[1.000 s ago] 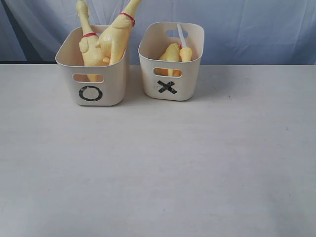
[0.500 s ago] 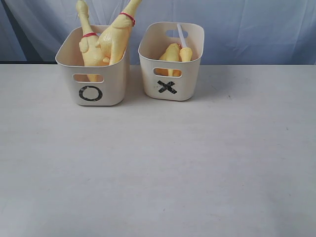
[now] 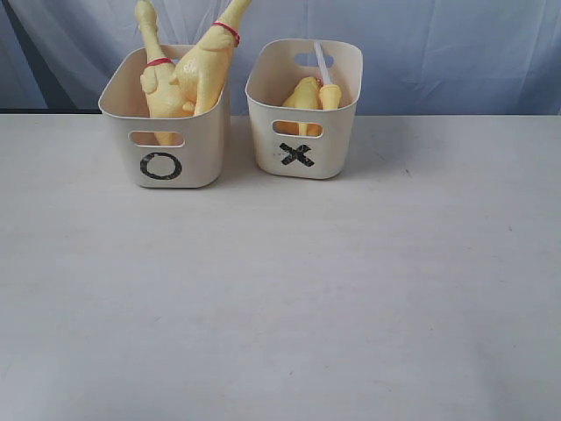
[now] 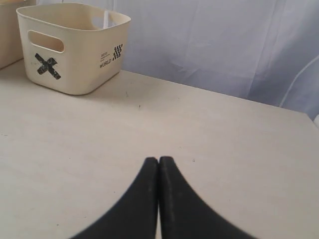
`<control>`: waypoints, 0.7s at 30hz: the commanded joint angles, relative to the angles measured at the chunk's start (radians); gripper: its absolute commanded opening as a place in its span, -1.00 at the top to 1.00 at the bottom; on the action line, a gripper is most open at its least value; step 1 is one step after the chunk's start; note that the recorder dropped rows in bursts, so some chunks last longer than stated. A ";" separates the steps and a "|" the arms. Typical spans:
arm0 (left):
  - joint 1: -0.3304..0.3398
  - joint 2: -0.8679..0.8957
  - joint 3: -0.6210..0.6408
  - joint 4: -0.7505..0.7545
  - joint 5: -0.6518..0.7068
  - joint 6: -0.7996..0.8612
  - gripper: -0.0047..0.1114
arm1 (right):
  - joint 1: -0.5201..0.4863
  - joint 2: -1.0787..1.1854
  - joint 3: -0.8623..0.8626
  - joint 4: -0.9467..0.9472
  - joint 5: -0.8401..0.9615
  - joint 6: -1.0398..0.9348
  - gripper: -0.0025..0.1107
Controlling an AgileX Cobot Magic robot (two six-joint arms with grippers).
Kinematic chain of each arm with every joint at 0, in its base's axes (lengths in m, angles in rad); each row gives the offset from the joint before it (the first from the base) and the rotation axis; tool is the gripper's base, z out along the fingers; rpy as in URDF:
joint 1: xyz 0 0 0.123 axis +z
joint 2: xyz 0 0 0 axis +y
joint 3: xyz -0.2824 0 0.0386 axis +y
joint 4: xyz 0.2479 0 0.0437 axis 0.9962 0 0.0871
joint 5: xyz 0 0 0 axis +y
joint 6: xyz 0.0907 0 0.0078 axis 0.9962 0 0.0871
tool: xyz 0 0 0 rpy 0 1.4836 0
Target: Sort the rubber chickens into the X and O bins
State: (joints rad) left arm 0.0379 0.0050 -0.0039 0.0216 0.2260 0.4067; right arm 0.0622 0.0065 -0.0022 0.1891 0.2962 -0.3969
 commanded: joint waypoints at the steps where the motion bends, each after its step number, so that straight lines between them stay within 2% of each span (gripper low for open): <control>1: -0.006 -0.005 0.004 -0.005 -0.010 -0.006 0.92 | 0.001 -0.006 0.002 0.000 -0.014 0.016 0.97; 6: -0.006 -0.005 0.004 -0.005 -0.010 -0.006 0.92 | 0.001 -0.006 0.002 0.000 -0.004 0.098 0.97; 21: -0.006 -0.005 0.004 -0.005 -0.010 -0.006 0.92 | 0.001 -0.006 0.002 0.000 0.005 0.101 0.97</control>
State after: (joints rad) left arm 0.0379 0.0050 -0.0039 0.0216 0.2260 0.4067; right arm 0.0622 0.0065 -0.0022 0.1910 0.3028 -0.2973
